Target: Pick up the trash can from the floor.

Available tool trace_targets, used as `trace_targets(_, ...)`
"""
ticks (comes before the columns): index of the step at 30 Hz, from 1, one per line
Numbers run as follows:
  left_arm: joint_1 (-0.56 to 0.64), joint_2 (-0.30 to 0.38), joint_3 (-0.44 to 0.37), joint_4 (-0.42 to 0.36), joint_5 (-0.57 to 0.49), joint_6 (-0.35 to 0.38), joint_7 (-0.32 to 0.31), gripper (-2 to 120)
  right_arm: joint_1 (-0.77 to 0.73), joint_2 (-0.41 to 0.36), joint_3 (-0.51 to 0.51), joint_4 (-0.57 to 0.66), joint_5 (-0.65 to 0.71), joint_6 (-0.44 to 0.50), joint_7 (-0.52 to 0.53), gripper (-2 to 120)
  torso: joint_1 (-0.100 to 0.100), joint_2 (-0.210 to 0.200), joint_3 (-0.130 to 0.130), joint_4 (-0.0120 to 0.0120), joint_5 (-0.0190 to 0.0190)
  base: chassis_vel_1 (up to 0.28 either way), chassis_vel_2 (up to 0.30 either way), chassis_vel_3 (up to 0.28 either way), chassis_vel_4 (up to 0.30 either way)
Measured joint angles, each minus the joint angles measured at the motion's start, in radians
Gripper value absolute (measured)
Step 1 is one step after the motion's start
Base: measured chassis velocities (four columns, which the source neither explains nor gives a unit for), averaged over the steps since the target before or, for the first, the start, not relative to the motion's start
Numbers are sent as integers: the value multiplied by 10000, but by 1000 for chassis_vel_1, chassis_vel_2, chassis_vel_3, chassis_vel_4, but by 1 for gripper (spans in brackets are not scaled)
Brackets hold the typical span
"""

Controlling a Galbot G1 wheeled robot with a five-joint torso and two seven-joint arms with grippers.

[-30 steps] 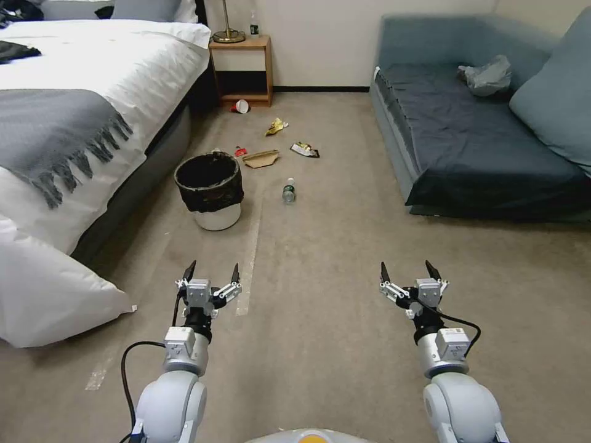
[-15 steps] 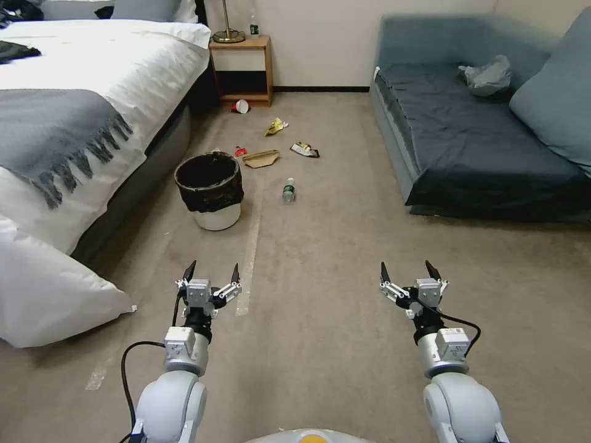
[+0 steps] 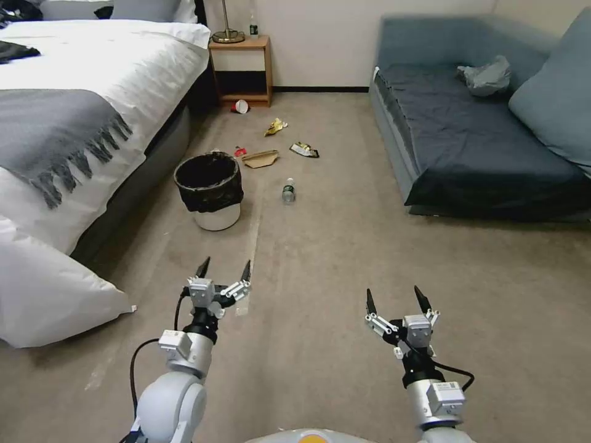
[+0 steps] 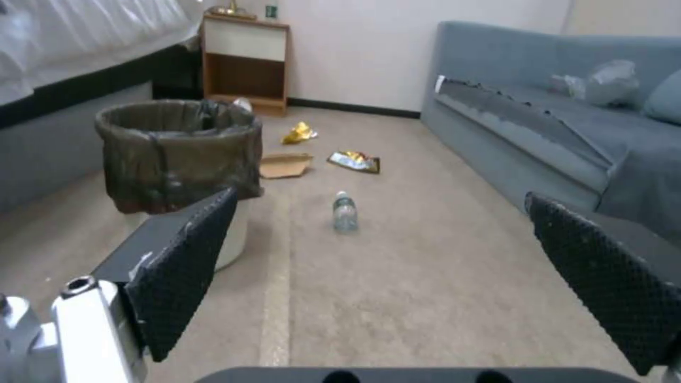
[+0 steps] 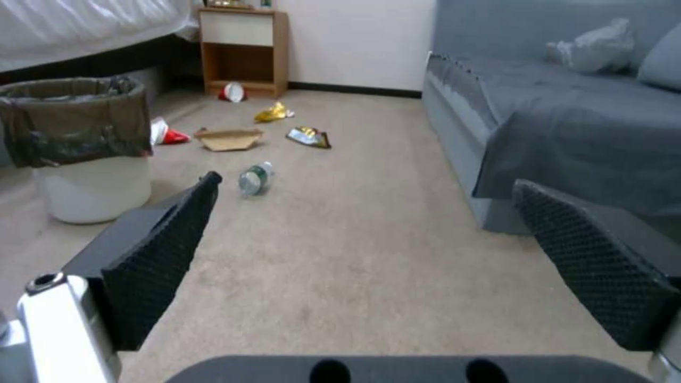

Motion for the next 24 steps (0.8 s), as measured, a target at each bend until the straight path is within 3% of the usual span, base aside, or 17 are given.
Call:
trace_targets(10,-90,-62,-65,181,90,-159,37,100,259,36,24,-93,66,122,-66,100,0,0,0,-1,3,0,0,0,0)
trace_targets(13,-150,-91,-86,417,85,-700,106,100,332,21,-11,-116,182,144,-131,100,0,0,0,-1,3,0,0,0,0)
trace_targets(24,-190,-158,-92,552,64,-1056,288,100,343,11,-54,-144,264,116,-49,100,0,0,0,-2,3,0,0,0,0)
